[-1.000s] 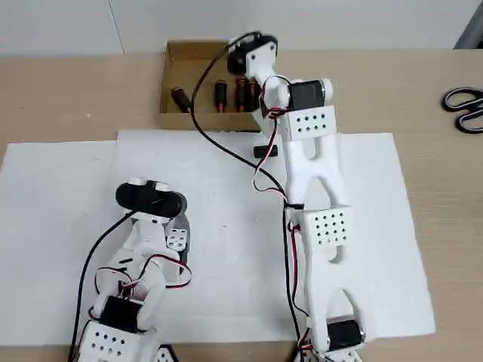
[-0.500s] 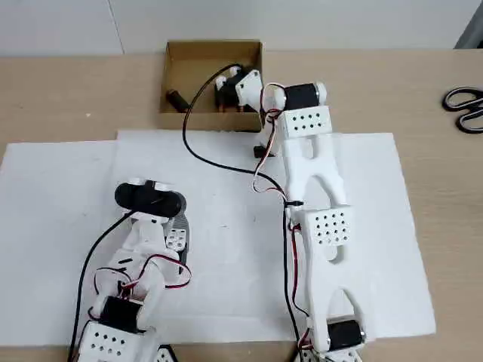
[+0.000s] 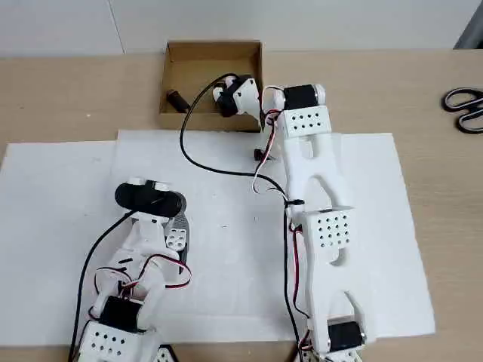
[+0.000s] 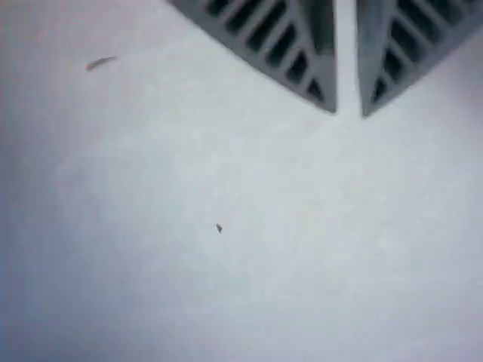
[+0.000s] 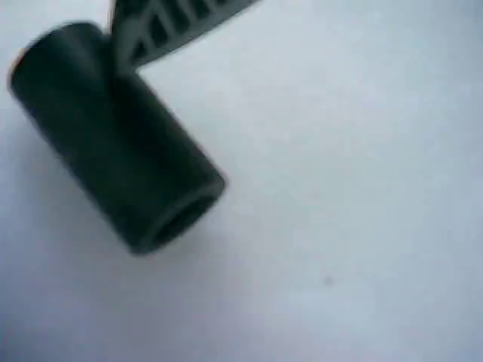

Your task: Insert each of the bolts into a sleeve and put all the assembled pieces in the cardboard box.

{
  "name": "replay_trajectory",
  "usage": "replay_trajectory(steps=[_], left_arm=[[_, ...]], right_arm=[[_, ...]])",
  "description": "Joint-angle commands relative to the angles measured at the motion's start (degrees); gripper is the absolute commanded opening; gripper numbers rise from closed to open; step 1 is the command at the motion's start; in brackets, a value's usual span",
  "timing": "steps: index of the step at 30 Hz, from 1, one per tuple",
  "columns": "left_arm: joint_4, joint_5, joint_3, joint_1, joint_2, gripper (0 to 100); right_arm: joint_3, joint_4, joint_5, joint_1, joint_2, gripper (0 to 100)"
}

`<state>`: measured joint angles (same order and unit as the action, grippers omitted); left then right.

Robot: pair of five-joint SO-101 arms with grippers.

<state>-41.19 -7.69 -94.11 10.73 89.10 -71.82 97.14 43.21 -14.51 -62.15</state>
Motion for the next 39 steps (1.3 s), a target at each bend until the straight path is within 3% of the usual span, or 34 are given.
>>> replay_trajectory(steps=[1,15,20,22,39], left_arm=[[1.1,0.2,0.3,-0.4,0.5,1],[1.1,0.2,0.3,-0.4,0.5,1],[1.1,0.2,0.3,-0.4,0.5,1],[1.1,0.2,0.3,-0.4,0.5,1],[1.1,0.2,0.3,-0.4,0.5,1]], right_arm=[[1.0,0.7,0.6,-2.3,-0.6,18.0],[0.8,1.3,0.5,-6.5,-0.5,17.2],[0.8,1.4,0.2,-6.8,-0.5,1.5],[0.8,1.4,-0.2,-6.8,-0.1,0.9],[-11.3,2.7,-15.3,-6.5,4.5,0.2]])
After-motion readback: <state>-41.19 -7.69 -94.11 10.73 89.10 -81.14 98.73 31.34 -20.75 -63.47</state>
